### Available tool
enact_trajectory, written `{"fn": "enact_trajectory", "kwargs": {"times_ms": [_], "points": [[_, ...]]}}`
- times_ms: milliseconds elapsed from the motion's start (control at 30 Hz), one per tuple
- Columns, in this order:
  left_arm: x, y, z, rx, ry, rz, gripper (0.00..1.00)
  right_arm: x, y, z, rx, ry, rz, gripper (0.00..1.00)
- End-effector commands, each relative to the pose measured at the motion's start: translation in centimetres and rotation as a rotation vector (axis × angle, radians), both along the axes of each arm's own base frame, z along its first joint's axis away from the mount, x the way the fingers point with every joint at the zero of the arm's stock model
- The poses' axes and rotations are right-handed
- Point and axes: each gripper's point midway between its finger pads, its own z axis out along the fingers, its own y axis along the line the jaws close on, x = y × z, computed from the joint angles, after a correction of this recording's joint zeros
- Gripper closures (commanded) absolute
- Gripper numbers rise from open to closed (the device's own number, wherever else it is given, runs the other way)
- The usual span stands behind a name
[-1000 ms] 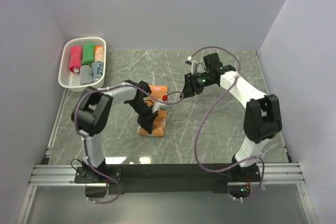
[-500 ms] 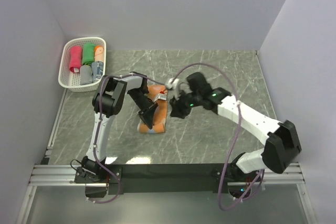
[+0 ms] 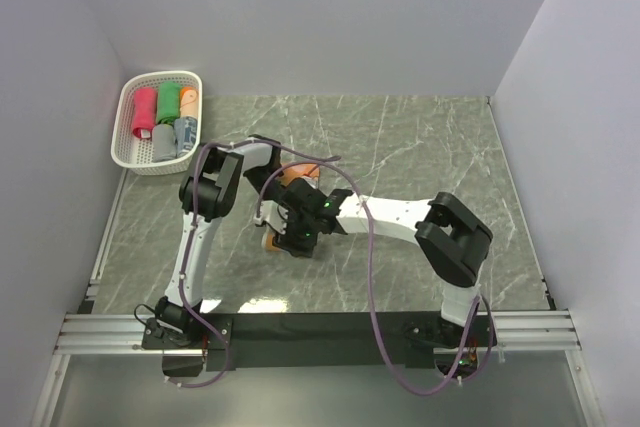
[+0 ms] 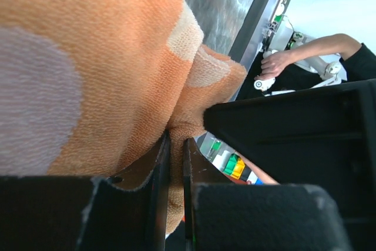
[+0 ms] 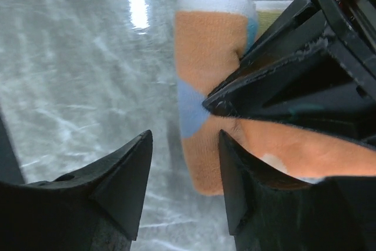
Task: Roll the towels
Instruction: Roll the towel
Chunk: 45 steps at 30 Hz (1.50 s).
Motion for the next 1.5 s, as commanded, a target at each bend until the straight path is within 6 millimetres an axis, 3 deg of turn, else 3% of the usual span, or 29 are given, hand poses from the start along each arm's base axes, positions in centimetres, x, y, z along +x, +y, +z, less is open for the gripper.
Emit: {"fn": "enact_trajectory", "kwargs": {"times_ms": [0,267,400,600,733,933,1033,1067,1133,1167,1200,1267,1300,1467], "points": [[3.5,0.4,-4.2,-0.009,-0.233,-0.046,0.86,1.5,1.2,-0.1,-0.004,-0.066,0.008,0.46],[6.2,0.2,-2.0,-0.076,-0.271,0.072,0.77,-0.9,-1.7,-4.0,-0.076,0.062,0.046,0.76],[6.9,0.3,-0.1,-0.122,-0.281,0.096,0.68,-1.7,-2.4,-4.8,-0.096,0.115,0.072,1.0],[9.7,1.3,4.2,-0.194,-0.419,0.192,0.6,-2.5,-2.6,-3.1,-0.056,0.218,0.106,1.0],[12.0,3.1,7.2,-0.199,-0.5,0.287,0.57,-2.8,-3.1,-2.6,-0.057,0.313,0.092,1.0],[17.0,8.9,12.1,-0.134,-0.661,0.482,0.56,-2.4,-3.3,-2.4,-0.053,0.372,0.076,1.0],[18.9,12.5,15.5,-0.092,-0.815,0.567,0.54,-2.3,-3.1,-2.4,-0.047,0.431,0.062,1.0],[19.8,14.1,18.2,-0.078,-0.959,0.602,0.54,-2.1,-2.9,-2.5,-0.042,0.446,0.056,1.0],[19.5,15.4,19.7,-0.057,-1.094,0.607,0.48,-1.9,-3.0,-2.2,-0.02,0.497,0.037,1.0],[19.4,16.1,23.1,-0.037,-1.267,0.599,0.44,-1.7,-2.8,-2.4,-0.017,0.519,0.029,1.0],[19.2,16.2,24.3,-0.035,-1.338,0.595,0.39,-1.8,-3.1,-2.4,-0.023,0.555,0.021,1.0],[17.1,16.1,25.7,-0.042,-1.409,0.605,0.16,-1.4,-2.9,-2.5,0.001,0.633,0.008,1.0],[17.1,16.1,26.1,-0.051,-1.449,0.604,0.01,-1.5,-3.3,-2.4,0.0,0.672,0.006,1.0],[13.8,15.3,22.7,-0.042,-1.324,0.58,0.01,-0.2,-3.3,-3.0,0.03,0.814,-0.023,1.0]]}}
